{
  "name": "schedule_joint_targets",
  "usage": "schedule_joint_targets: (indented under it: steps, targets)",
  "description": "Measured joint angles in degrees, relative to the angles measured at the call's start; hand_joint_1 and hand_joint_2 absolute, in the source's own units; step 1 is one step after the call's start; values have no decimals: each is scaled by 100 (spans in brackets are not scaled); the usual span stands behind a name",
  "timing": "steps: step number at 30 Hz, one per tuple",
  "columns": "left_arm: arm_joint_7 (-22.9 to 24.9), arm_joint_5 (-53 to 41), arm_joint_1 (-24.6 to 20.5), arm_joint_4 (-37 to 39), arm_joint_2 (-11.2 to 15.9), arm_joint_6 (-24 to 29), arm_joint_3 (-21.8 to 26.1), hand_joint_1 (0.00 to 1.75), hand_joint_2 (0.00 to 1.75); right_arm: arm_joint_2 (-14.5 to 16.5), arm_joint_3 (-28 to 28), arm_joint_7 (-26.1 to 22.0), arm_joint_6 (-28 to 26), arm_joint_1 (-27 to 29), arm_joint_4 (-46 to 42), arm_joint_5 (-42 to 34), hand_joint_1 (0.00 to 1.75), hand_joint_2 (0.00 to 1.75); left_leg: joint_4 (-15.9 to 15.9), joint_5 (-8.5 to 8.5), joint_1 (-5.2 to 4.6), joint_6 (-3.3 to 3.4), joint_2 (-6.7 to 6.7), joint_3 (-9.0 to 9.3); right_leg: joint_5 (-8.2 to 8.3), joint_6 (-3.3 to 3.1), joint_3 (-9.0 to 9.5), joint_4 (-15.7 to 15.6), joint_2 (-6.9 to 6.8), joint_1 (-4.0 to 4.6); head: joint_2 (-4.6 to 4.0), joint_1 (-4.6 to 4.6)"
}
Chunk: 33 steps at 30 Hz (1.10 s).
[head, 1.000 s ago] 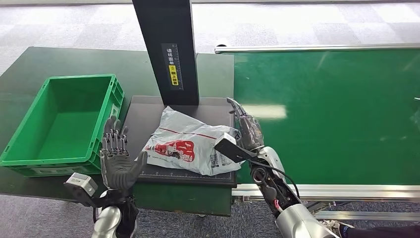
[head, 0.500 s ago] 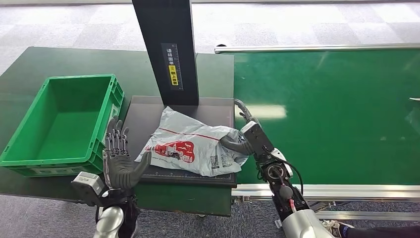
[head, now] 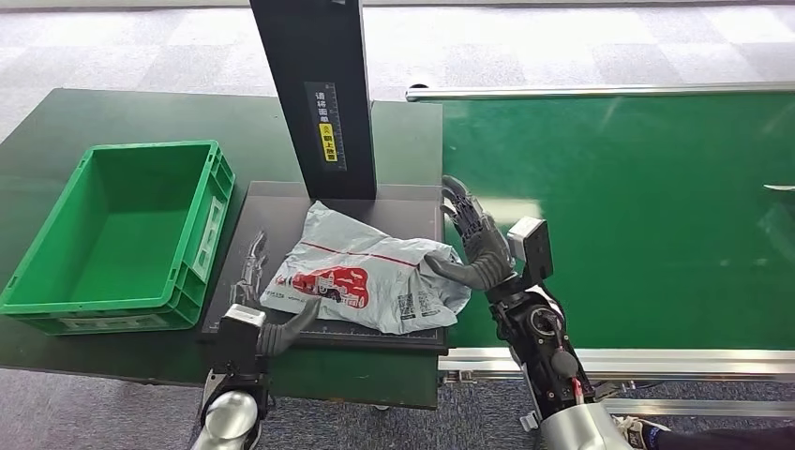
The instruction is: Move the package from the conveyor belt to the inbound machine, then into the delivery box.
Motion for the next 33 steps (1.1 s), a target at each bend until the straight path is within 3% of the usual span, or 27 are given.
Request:
schedule_joint_targets:
  steps: [11, 15, 20, 21, 25, 27, 30, 33]
  targets:
    - [693, -2177, -859, 1090, 7, 578, -231, 0, 175, 55, 276, 1, -62, -80, -194, 211, 0, 175, 0, 3, 0, 0, -2, 0, 2, 0, 2, 0, 0, 0, 0, 1]
    - [1288, -2876, -1365, 1461, -40, 694, -278, 0, 175, 123, 332, -21, -55, -195, -155, 273, 0, 175, 1, 5, 0, 1, -4, 0, 4, 1, 2, 1, 0, 0, 0, 0]
    - [2123, -3270, -2011, 2210, -147, 385, -285, 0, 175, 219, 375, 10, -35, -425, 19, 255, 0, 175, 1, 5, 0, 1, -3, 0, 5, 1, 2, 1, 0, 0, 1, 0]
    - [2216, -3349, -2122, 2408, -163, 290, -284, 6, 175, 234, 381, 27, -54, -476, 84, 262, 0, 175, 1, 5, 0, 1, -3, 0, 5, 1, 2, 1, 0, 0, 1, -1]
    - [2353, -3535, -2450, 3139, -221, 2, -262, 141, 175, 272, 406, 223, -527, -661, 411, 567, 0, 175, 1, 5, 0, 1, -4, 1, 5, 2, 4, 1, 0, 0, 2, -1]
    - [2356, -3575, -2535, 3354, -238, -80, -244, 157, 175, 266, 408, 369, -981, -742, 577, 844, 0, 175, 1, 5, 0, 1, -5, 1, 5, 2, 4, 1, 0, 0, 2, -1]
    - [2355, -3615, -2592, 3533, -256, -162, -221, 163, 175, 232, 307, 574, -1600, -831, 798, 998, 0, 175, 1, 5, -1, 1, -6, 4, 5, 2, 8, 1, -1, -1, 1, 0]
    - [2341, -3648, -2606, 3619, -266, -184, -199, 172, 175, 170, 117, 636, -1771, -846, 934, 979, 0, 175, 1, 4, -2, 2, -8, 11, 5, 2, 16, 1, -1, -2, 1, 1]
